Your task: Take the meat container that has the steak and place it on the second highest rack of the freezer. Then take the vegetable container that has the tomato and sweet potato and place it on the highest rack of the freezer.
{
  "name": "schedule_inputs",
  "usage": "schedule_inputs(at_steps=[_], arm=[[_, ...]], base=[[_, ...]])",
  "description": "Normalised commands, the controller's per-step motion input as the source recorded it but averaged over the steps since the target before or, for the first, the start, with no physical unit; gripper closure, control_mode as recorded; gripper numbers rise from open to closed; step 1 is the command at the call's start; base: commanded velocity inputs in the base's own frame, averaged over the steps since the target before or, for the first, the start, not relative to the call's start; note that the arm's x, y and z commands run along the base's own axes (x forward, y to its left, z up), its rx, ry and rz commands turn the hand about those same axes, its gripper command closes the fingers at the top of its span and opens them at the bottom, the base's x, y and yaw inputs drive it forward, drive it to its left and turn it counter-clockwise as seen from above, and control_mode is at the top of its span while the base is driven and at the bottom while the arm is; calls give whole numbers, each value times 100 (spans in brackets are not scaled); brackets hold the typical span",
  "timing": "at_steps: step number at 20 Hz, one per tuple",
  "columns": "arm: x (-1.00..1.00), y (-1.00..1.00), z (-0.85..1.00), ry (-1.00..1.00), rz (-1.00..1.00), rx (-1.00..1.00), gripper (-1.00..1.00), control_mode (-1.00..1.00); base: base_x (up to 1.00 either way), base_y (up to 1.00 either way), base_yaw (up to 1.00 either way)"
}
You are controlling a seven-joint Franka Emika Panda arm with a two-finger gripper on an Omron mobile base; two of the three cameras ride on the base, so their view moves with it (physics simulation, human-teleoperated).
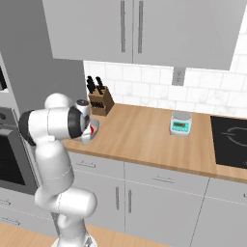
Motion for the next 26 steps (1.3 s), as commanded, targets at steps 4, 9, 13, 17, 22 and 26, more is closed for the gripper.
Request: schedule_inputs(at_steps=[4,9,13,17,22,26], arm=[[59,0,-36,12,0,6,100,-100],[14,24,-9,3,0,1,100,-100],[0,10,-26,0,0,2,100,-100],[-18,0,-11,0,12,0,100,-100],[-43,-22,58,-2,18,0,100,-100],[-34,-28,100,0,19,0,100,-100]], base=[[0,0,0],[0,0,0],[0,0,0],[0,0,0],[0,0,0],[0,0,0]])
